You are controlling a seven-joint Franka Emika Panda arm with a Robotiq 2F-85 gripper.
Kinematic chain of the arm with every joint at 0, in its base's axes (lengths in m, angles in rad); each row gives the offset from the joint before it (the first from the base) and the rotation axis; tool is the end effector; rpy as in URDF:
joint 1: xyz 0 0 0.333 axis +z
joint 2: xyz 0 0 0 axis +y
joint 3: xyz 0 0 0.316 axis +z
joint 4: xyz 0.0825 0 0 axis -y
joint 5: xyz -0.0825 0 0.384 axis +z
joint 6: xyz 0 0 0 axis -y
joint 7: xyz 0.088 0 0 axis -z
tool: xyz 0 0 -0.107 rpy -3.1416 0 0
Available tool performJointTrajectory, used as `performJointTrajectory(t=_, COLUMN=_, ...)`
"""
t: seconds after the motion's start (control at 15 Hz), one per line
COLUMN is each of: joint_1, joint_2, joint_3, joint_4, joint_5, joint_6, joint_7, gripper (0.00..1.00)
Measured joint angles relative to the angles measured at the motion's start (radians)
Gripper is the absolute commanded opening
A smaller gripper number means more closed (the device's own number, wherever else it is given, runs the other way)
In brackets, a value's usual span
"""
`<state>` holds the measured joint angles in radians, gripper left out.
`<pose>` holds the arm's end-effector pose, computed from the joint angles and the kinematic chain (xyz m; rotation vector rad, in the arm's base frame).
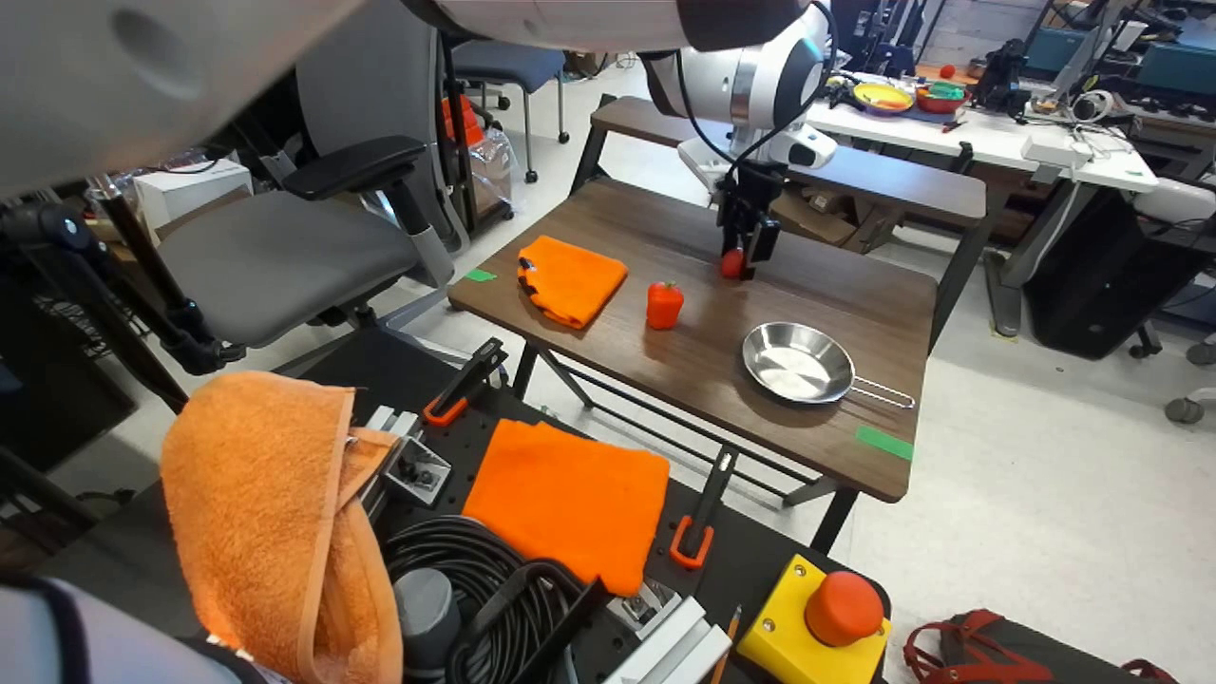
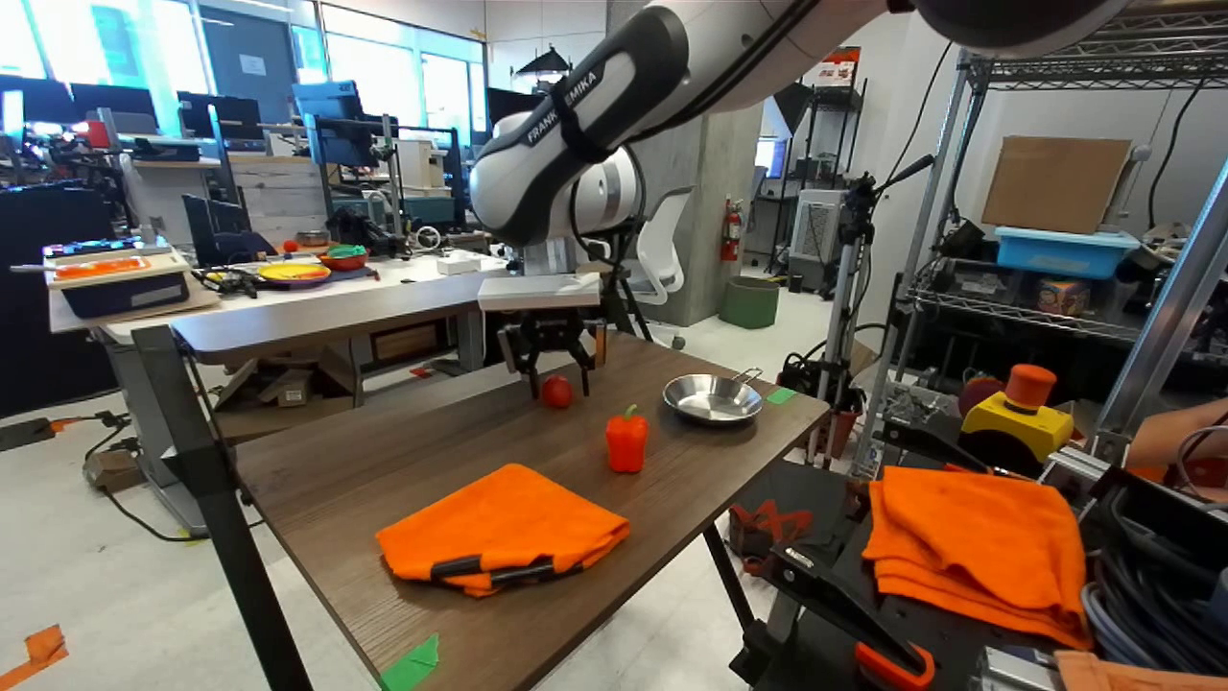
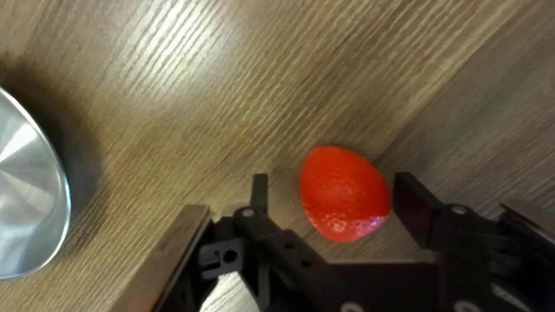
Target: Put the red thing in the pan
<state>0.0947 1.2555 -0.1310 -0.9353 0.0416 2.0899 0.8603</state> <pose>0.7644 0.0122 0.0849 2.7587 -1.2236 -0.0717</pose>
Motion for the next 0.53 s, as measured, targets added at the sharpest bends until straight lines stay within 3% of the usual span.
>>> performJointTrajectory(t=0.2, joint_1=0.000, joint_2=0.023, joint_3=0.000, joint_4=0.051, joint_5=-0.006, joint_6=-0.032, joint_7=0.003, gripper=0.22)
performJointTrajectory(t=0.53, joint_1=-0.009, joint_2=0.031, joint_3=0.000, joint_4=0.104, joint_5=-0.005, joint_6=-0.066, joint_7=0.003, gripper=0.22)
